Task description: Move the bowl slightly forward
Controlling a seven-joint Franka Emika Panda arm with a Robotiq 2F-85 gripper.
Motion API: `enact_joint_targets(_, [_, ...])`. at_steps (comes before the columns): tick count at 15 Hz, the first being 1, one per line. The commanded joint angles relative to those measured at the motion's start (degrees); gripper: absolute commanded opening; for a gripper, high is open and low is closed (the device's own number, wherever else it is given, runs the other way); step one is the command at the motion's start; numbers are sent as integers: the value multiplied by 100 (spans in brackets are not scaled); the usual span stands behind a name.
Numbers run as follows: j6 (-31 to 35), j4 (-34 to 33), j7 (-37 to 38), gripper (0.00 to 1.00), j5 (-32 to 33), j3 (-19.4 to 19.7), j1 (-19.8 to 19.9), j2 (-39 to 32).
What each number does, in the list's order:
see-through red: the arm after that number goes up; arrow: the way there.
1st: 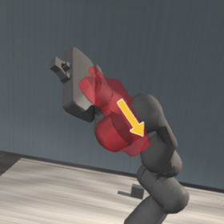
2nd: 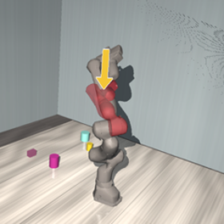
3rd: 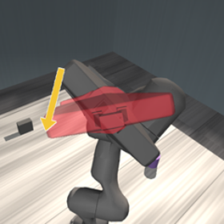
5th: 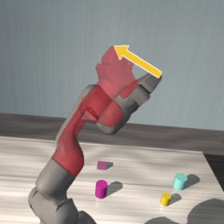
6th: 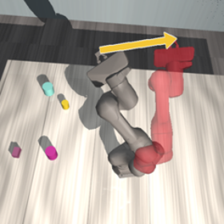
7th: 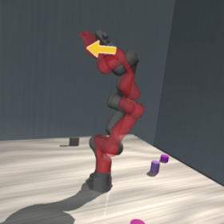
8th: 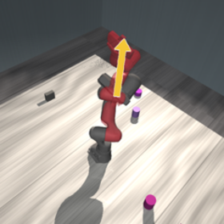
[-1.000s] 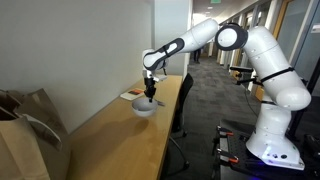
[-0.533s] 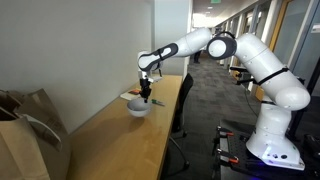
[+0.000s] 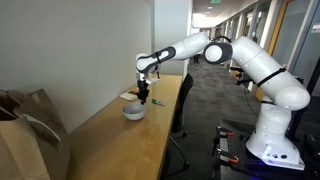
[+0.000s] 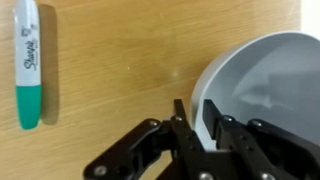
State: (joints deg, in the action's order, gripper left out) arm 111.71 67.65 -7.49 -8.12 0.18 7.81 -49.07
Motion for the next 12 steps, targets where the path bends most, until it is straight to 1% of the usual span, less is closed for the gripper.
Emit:
enact_joint_targets(1, [-197, 73, -21, 59, -85, -104, 69, 202])
enact_joint_targets(2, [-275, 187, 32, 68, -87, -97, 58, 343])
enact_joint_targets(4, [-244, 558, 21, 81, -129, -111, 64, 753])
enact_joint_targets(6, [-69, 1005, -41, 96, -56, -70, 13, 1227])
enact_joint_targets(7, [135, 1273, -58, 100, 11, -31, -30, 1482])
enact_joint_targets(8, [401, 1608, 24, 100, 236, 86, -156, 1777])
enact_joint_targets(12, [824, 2712, 97, 100, 661, 134, -296, 2809])
